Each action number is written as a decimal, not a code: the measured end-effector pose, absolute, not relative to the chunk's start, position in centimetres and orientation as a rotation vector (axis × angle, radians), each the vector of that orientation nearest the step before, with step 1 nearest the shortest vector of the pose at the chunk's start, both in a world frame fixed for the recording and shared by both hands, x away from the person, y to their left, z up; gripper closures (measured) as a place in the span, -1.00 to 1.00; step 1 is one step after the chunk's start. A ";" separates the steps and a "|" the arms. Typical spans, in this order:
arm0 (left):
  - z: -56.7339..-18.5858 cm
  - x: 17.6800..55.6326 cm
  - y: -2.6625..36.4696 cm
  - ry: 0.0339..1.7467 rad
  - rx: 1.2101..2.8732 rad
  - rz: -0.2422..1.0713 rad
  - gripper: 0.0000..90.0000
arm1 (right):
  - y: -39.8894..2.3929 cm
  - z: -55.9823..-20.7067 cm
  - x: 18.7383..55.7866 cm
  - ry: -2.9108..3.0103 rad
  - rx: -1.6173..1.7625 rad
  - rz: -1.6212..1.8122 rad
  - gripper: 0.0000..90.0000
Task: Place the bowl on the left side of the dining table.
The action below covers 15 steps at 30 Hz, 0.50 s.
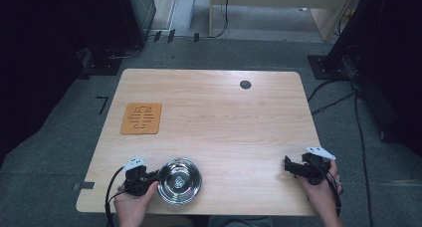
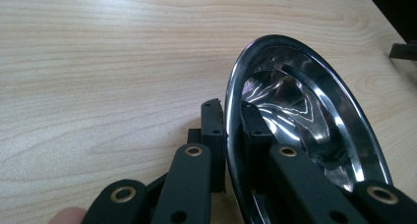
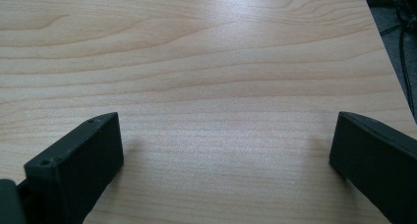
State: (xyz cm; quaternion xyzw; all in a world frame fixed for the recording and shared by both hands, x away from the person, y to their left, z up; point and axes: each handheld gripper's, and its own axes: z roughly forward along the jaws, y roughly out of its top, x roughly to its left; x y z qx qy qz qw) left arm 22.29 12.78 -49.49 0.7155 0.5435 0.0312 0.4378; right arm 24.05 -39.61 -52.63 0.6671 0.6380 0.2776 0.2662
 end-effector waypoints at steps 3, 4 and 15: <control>-49.6 22.4 13.1 1.349 1.753 0.033 0.87 | -39.6 -52.6 24.1 1.723 1.801 0.750 -1.00; -49.5 22.4 13.2 1.351 1.730 0.015 0.87 | -39.6 -52.6 24.1 1.723 1.802 0.749 -1.00; -48.2 22.9 14.6 1.365 1.683 0.072 0.87 | -39.6 -52.6 24.1 1.723 1.801 0.749 -1.00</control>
